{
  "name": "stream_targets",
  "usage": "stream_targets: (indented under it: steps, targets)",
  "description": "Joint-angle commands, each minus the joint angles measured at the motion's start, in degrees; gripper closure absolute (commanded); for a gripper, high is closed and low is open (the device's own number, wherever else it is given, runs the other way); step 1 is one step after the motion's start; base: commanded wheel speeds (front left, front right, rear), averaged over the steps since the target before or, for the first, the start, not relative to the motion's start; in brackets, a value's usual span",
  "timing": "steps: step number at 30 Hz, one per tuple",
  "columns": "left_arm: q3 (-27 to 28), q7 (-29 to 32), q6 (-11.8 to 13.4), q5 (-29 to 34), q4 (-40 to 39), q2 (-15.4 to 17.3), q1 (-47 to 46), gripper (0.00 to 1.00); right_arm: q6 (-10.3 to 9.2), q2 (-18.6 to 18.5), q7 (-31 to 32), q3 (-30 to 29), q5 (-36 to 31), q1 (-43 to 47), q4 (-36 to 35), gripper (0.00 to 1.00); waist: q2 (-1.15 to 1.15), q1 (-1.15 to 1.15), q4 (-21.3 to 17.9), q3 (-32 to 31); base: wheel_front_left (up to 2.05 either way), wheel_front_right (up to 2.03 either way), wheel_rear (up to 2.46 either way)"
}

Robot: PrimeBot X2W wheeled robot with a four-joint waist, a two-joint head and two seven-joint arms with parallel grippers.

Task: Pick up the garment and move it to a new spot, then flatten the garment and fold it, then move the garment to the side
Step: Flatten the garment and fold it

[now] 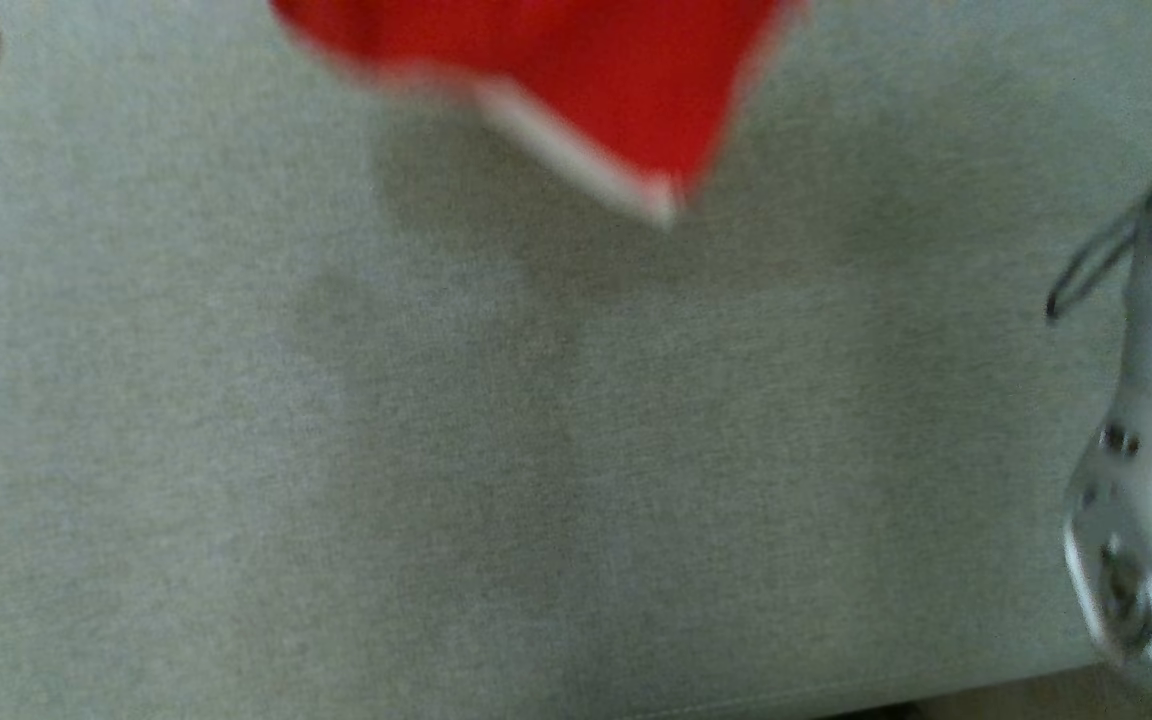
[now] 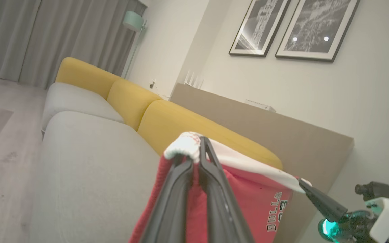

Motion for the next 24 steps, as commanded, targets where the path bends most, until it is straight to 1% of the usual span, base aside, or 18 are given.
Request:
stream_targets:
  steps: [1,3,6,8,10,12,14,18,21,24]
  targets:
    - [2.16,-2.28,-0.93,3.48,2.38,2.04,-5.02,1.00,0.39,-0.06,-3.15,0.50,0.75,-4.57,2.11,1.00,0.00,-0.03,0.51,4.05,0.00,0.00,0.00]
    - [1.67,-6.40,-2.00,6.48,8.93,-0.19,-8.97,1.00,0.39,-0.06,-8.56,1.14,1.68,-9.76,9.43,1.00,0.00,-0.03,0.25,4.99,0.00,0.00,0.00]
    - [0.97,-12.63,-3.10,8.98,16.36,-2.64,-12.06,1.00,0.39,-0.05,-16.37,4.43,3.96,-14.35,18.07,1.00,0.00,-0.03,-0.15,5.17,0.00,0.00,0.00]
    - [-0.84,-15.51,-3.50,9.50,18.24,-3.55,-11.21,1.00,0.39,-0.05,-20.49,8.11,6.34,-13.88,21.11,1.00,0.00,-0.03,-0.25,4.38,0.00,0.00,0.00]
    - [-4.70,-17.57,-3.61,10.31,16.43,-2.97,-8.36,1.00,0.39,-0.05,-23.80,11.61,7.42,-10.70,22.40,1.00,0.00,-0.03,-0.30,3.05,0.00,0.00,0.00]
    - [-8.51,-18.99,-3.64,9.97,13.31,-1.42,-3.36,1.00,0.39,-0.05,-26.32,13.87,8.74,-5.47,22.75,1.00,0.00,-0.03,-0.37,1.50,0.00,0.00,0.00]
    - [-10.84,-19.97,-3.65,8.21,10.22,0.34,2.72,1.00,0.39,-0.05,-28.04,15.31,9.32,0.66,22.33,1.00,0.00,-0.03,-0.45,0.40,0.00,0.00,0.00]
    - [-13.47,-21.28,-3.65,8.69,6.57,3.85,16.21,1.00,0.39,-0.05,-29.10,16.80,6.38,14.77,20.11,1.00,0.00,-0.03,-0.51,-3.21,0.00,0.00,0.00]
    - [-12.42,-21.49,-3.66,9.22,3.46,3.71,27.07,1.00,0.39,-0.05,-27.79,15.47,2.96,26.11,15.80,1.00,0.00,-0.03,-0.09,-6.49,0.00,0.00,0.00]
    - [-11.05,-21.51,-3.58,10.32,-1.28,1.85,39.60,1.00,0.39,-0.20,-24.08,12.18,-1.13,38.07,9.01,1.00,0.00,-0.03,0.68,-9.78,0.00,0.00,0.00]
